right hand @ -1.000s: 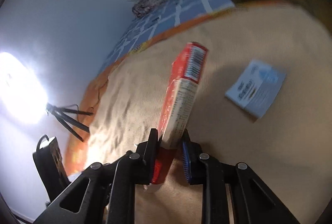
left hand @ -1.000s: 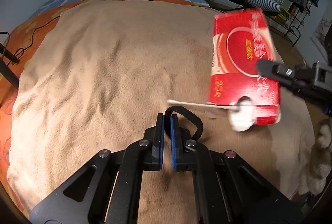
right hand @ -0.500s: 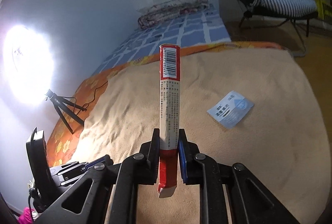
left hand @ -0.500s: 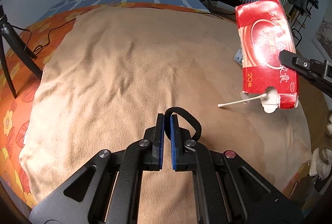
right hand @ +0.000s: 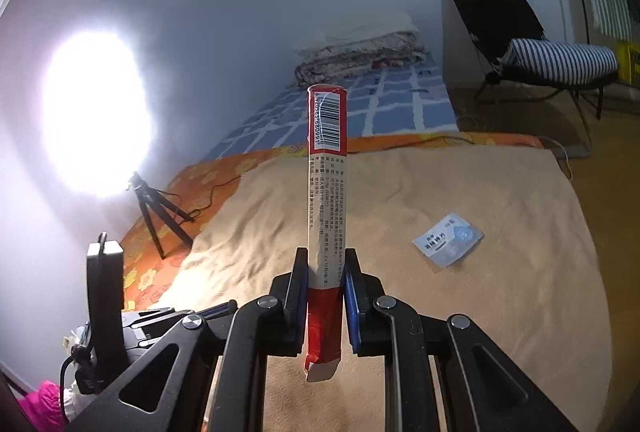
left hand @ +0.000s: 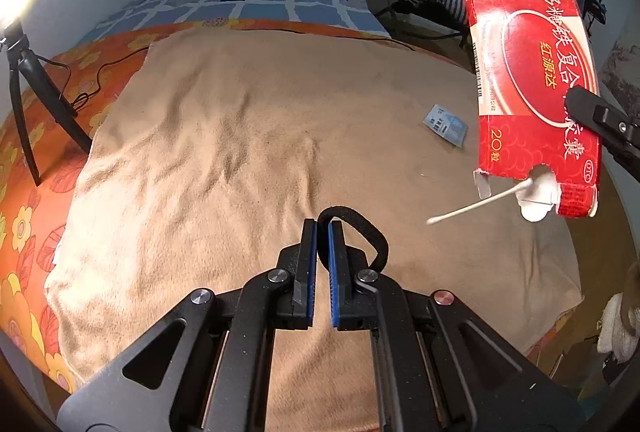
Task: Collect trash
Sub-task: 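Carry the hair tie and red box over to the blue basket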
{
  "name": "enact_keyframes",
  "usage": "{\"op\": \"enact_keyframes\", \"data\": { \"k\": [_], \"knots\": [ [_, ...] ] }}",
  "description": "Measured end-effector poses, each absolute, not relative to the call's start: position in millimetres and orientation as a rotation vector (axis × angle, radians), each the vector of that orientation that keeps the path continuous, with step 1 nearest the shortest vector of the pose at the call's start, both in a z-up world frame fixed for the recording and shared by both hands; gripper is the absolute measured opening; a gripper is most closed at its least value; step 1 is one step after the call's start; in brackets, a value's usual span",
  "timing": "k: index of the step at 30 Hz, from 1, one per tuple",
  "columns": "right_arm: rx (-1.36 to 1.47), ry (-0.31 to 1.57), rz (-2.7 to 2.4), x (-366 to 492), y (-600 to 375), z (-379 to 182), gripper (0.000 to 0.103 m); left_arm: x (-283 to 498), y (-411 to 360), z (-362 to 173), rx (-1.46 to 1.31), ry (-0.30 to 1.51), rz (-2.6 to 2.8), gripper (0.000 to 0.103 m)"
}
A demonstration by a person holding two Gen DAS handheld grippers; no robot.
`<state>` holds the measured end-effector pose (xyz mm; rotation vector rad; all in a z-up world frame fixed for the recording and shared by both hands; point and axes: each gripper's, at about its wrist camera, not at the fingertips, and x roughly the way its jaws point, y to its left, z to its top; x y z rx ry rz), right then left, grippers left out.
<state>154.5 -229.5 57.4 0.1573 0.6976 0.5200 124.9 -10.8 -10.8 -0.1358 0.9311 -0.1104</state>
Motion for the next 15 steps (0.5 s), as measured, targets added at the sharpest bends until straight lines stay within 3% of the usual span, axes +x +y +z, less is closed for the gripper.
{"op": "enact_keyframes", "data": {
  "k": [15],
  "knots": [
    [0.191,0.714,0.574,127,-225,59,0.014,86,-77,41,-0.132,0.868,-0.321,0.003]
  ]
}}
